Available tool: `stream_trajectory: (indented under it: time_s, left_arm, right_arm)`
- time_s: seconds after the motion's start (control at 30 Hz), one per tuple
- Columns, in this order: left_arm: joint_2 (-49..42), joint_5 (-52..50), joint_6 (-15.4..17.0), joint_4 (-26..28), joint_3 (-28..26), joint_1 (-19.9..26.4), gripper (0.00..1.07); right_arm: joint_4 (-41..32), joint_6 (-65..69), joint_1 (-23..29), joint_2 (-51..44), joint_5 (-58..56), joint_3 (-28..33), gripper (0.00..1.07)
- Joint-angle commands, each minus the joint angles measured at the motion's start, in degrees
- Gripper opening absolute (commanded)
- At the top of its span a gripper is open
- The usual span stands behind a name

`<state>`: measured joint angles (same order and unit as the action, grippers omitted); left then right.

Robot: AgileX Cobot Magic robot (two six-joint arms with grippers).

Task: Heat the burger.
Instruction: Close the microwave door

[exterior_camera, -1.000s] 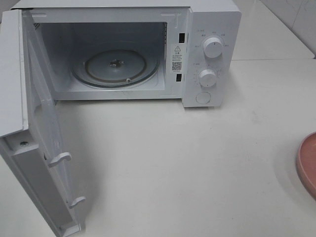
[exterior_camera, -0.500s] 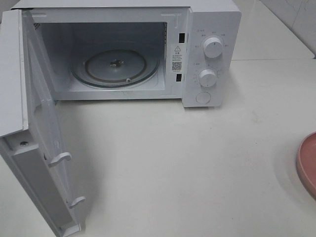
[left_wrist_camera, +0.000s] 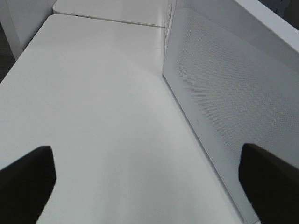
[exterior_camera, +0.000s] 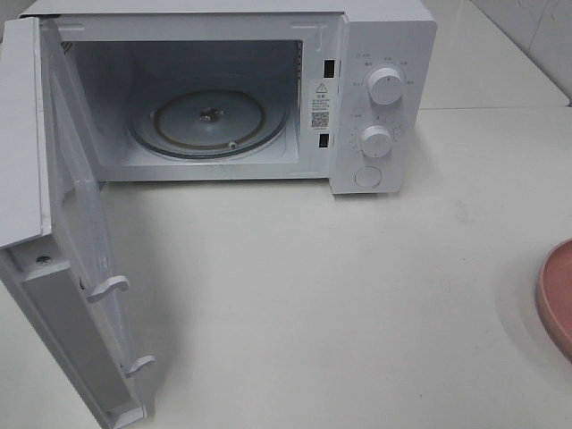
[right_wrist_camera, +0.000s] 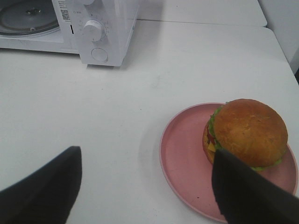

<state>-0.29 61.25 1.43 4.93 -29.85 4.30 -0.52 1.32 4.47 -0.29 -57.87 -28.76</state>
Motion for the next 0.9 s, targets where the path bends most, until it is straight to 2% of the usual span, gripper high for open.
stream_trajectory:
  time_s: [0.03, 0.33, 0.43, 0.47, 0.5, 0.57, 0.67, 0.73, 0.77, 0.83, 0.87, 0.9]
  left_arm:
    - [-0.3, 0.0, 0.2, 0.5, 0.2, 0.2, 1.00]
    - [-0.2, -1.5, 0.2, 0.5, -0.7, 0.2, 0.99]
    - [0.8, -3.6, 0.2, 0.4, -1.3, 0.2, 0.95]
    - [2.1, -4.4, 0.2, 0.0, -1.4, 0.2, 0.89]
    - [2.1, -4.4, 0.2, 0.0, -1.4, 0.2, 0.89]
    - [5.5, -6.7, 0.2, 0.1, -1.4, 0.2, 0.71]
    - [6.6, -7.6, 0.2, 0.1, -1.4, 0.2, 0.65]
    - [10.1, -10.0, 0.2, -0.1, -1.4, 0.2, 0.52]
    - [10.1, -10.0, 0.2, -0.1, -1.4, 0.2, 0.52]
    - [14.4, -13.9, 0.2, -0.2, -1.2, 0.2, 0.31]
    - [14.4, -13.9, 0.2, -0.2, -1.2, 0.2, 0.31]
    - [15.4, -15.0, 0.2, -0.2, -0.8, 0.2, 0.23]
  right_arm:
    - [-0.2, -0.8, -0.4, -1.5, 0.9, 0.2, 0.76]
    - [-0.2, -0.8, -0.4, -1.5, 0.9, 0.2, 0.76]
    - [-0.2, -0.8, -0.4, -1.5, 0.9, 0.2, 0.76]
    - [-0.2, -0.8, -0.4, -1.5, 0.9, 0.2, 0.76]
    - [-0.2, -0.8, -0.4, -1.5, 0.9, 0.2, 0.76]
    - [-0.2, -0.8, -0.4, -1.5, 0.9, 0.2, 0.76]
    - [-0.2, -0.8, -0.4, -1.5, 0.9, 0.2, 0.76]
    - [-0.2, -0.8, -0.4, -1.5, 0.9, 0.2, 0.76]
    - [-0.2, -0.8, -0.4, -1.5, 0.9, 0.2, 0.76]
    - [-0.2, -0.8, -0.4, -1.5, 0.9, 0.2, 0.76]
    - [-0.2, -0.8, -0.4, -1.5, 0.9, 0.2, 0.76]
    - [-0.2, -0.8, -0.4, -1.5, 0.9, 0.2, 0.76]
